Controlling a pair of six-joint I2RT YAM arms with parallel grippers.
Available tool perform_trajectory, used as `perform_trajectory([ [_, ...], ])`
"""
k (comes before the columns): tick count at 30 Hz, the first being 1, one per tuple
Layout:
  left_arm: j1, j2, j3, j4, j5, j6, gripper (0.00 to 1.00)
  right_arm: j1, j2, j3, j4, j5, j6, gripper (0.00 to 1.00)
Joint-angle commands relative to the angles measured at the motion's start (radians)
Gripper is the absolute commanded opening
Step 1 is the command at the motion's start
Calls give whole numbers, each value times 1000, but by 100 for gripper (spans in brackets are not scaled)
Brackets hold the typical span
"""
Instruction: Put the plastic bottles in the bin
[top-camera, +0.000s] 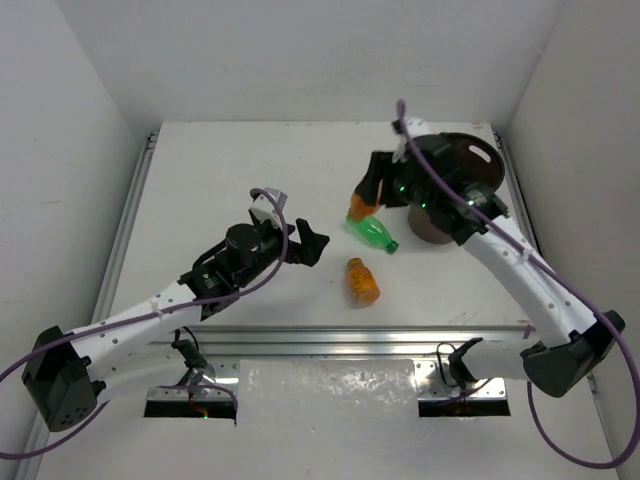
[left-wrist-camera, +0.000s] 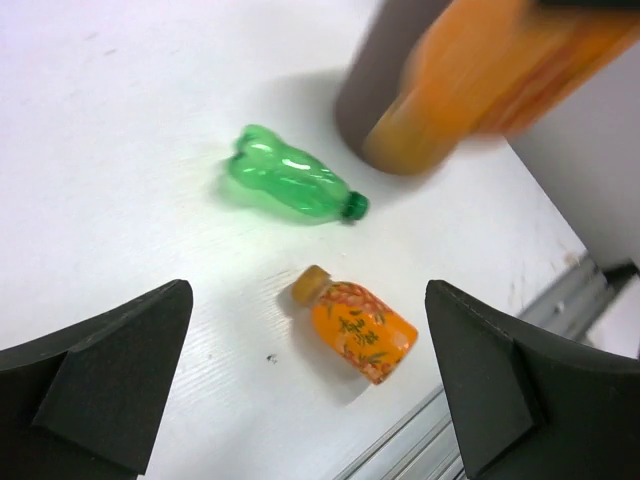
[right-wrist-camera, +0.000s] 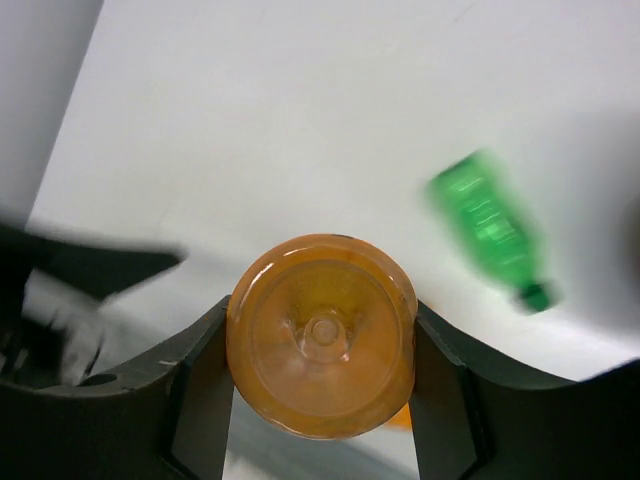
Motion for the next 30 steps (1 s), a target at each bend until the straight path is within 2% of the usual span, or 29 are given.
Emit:
perform_trajectory([
  [1,1,1,79,-189,-208,-156,100,-115,5,167,-81,269,-103,0],
  [3,1,17,104,-311,-263,-215,100,-182,23,213,-101,376,-154,0],
  [5,1,59,153,-369,-277,-295,100,-245,51,296,-125,451,-180,0],
  [10,-49,208,288,-520,-297,-429,100,-368,170,416,-179,571,-241,4],
  [11,-81,258,308,-537,-304,-457,100,-399,181,422,-182,579,-246,19],
  [12,-100,280,341,-559,-320,-515,100,-411,194,427,-190,585,-249,92],
  [13,-121,312,355,-565,-330,-543,100,-413,194,424,-190,586,-243,99],
  [16,-212,371,443,-599,-393,-629,100,-413,185,424,-203,527,-219,99],
  [18,-259,487,531,-669,-450,-701,100,-413,162,422,-228,491,-196,99],
  [20,-269,558,598,-780,-452,-784,100,-411,126,395,-226,458,-185,99],
  [23,-304,678,705,-838,-459,-836,100,-410,50,337,-203,404,-189,99],
  [30,-326,842,751,-866,-442,-896,100,-404,-41,258,-176,333,-183,99],
])
